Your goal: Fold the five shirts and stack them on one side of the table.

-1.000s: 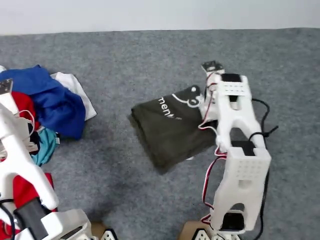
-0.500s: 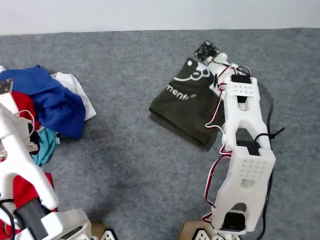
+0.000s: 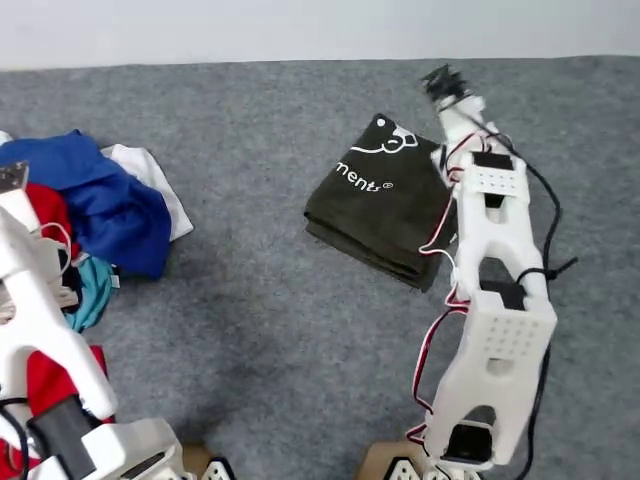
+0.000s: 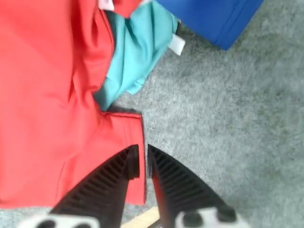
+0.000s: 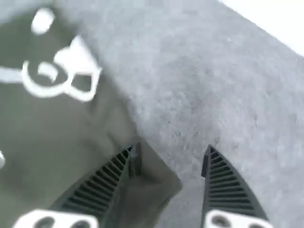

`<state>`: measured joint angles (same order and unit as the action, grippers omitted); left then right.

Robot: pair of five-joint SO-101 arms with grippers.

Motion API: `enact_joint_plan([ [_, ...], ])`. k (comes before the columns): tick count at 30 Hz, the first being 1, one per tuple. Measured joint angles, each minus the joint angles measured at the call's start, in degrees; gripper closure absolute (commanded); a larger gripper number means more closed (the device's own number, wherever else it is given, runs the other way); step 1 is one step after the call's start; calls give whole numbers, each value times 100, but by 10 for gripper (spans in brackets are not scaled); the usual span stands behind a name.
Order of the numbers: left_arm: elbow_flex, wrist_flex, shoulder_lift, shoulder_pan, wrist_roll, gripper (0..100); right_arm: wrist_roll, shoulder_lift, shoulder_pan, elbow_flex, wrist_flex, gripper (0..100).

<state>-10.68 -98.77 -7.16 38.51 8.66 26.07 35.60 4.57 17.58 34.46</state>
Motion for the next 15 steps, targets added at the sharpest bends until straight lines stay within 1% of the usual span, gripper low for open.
enact_joint_plan([
  [5,-44,0,0,0,0,953,-1486,-396,-9,0,554,772],
  [8,-44,0,0,0,0,953,-2400,-756,-9,0,1187,772],
  [12,-44,0,0,0,0,953,-3886,-1204,-97,0,2119,766],
  [15,-44,0,0,0,0,953,-4897,-1327,-246,9,2576,701],
])
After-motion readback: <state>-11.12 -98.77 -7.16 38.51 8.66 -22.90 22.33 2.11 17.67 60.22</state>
